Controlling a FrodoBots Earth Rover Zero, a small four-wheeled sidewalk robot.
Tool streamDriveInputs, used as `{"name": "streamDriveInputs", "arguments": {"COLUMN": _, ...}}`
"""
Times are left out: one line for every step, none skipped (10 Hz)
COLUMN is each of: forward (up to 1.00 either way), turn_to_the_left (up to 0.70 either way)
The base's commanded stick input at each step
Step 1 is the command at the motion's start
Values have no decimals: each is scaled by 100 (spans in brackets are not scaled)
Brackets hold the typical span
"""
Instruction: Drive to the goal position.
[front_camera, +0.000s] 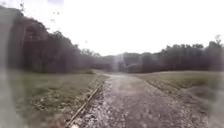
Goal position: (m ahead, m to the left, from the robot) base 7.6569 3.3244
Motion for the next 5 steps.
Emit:
{"name": "streamDriveInputs", "arguments": {"forward": 85, "turn_to_the_left": -3}}
{"name": "streamDriveInputs", "arguments": {"forward": 85, "turn_to_the_left": 0}}
{"name": "streamDriveInputs", "arguments": {"forward": 85, "turn_to_the_left": 0}}
{"name": "streamDriveInputs", "arguments": {"forward": 85, "turn_to_the_left": 0}}
{"name": "streamDriveInputs", "arguments": {"forward": 85, "turn_to_the_left": 0}}
